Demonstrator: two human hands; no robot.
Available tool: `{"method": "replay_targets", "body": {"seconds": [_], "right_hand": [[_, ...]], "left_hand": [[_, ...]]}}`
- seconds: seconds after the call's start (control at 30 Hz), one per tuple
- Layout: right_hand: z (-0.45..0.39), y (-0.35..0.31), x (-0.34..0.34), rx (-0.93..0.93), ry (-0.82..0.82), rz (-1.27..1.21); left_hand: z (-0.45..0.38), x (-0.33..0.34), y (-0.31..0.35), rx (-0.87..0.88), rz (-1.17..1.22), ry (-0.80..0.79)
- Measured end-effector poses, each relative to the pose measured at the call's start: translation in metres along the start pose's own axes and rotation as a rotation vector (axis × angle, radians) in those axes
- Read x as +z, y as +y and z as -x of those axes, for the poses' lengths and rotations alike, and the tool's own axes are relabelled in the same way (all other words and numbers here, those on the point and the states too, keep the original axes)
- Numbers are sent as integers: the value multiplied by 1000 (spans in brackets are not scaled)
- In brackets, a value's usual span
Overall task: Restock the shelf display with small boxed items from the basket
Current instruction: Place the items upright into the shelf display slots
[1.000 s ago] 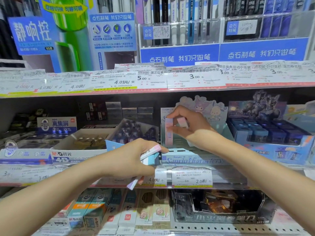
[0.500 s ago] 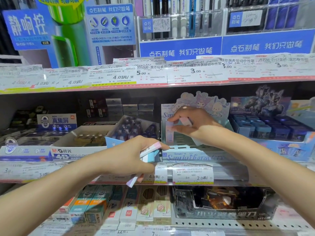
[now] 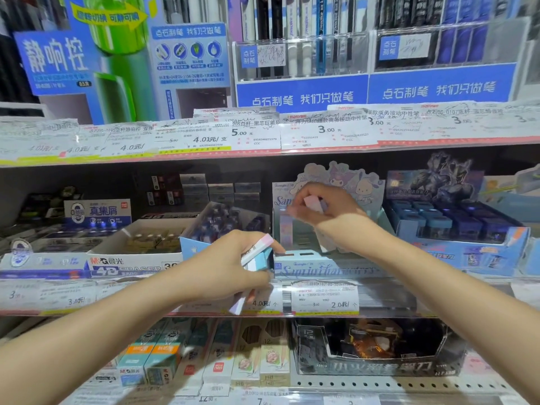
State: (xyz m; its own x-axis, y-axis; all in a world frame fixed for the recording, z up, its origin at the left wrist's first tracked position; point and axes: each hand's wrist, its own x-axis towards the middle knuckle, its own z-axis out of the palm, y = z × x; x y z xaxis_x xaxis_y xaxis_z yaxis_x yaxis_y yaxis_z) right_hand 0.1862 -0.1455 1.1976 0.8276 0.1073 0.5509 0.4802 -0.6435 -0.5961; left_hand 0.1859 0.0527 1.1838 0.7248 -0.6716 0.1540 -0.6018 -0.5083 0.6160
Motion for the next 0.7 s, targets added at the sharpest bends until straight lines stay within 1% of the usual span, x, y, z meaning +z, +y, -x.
{"method": "replay_targets", "body": {"seconds": [0.07, 0.13, 0.23, 0.33, 0.4, 0.57, 0.63, 0.7], "right_hand": [[5, -4, 3, 22, 114, -88], [9, -9, 4, 3, 165, -128], [10, -20, 8, -44, 185, -191], [10, -31, 13, -96, 197, -232], [10, -33, 15, -92, 193, -228], [11, -33, 14, -52, 107, -215], [10, -30, 13, -26, 25, -235], [10, -29, 9, 4, -84, -343]], "left_hand": [[-2, 2, 3, 12, 81, 84], [-5, 3, 8, 8, 209, 150], [-11, 9, 15, 14, 364, 230], [-14, 15, 22, 55, 421, 289], [-15, 17, 26, 78, 425, 306], [-12, 13, 26, 76, 446, 342], [-9, 13, 25, 56, 432, 324], [-8, 12, 23, 34, 408, 305]]}}
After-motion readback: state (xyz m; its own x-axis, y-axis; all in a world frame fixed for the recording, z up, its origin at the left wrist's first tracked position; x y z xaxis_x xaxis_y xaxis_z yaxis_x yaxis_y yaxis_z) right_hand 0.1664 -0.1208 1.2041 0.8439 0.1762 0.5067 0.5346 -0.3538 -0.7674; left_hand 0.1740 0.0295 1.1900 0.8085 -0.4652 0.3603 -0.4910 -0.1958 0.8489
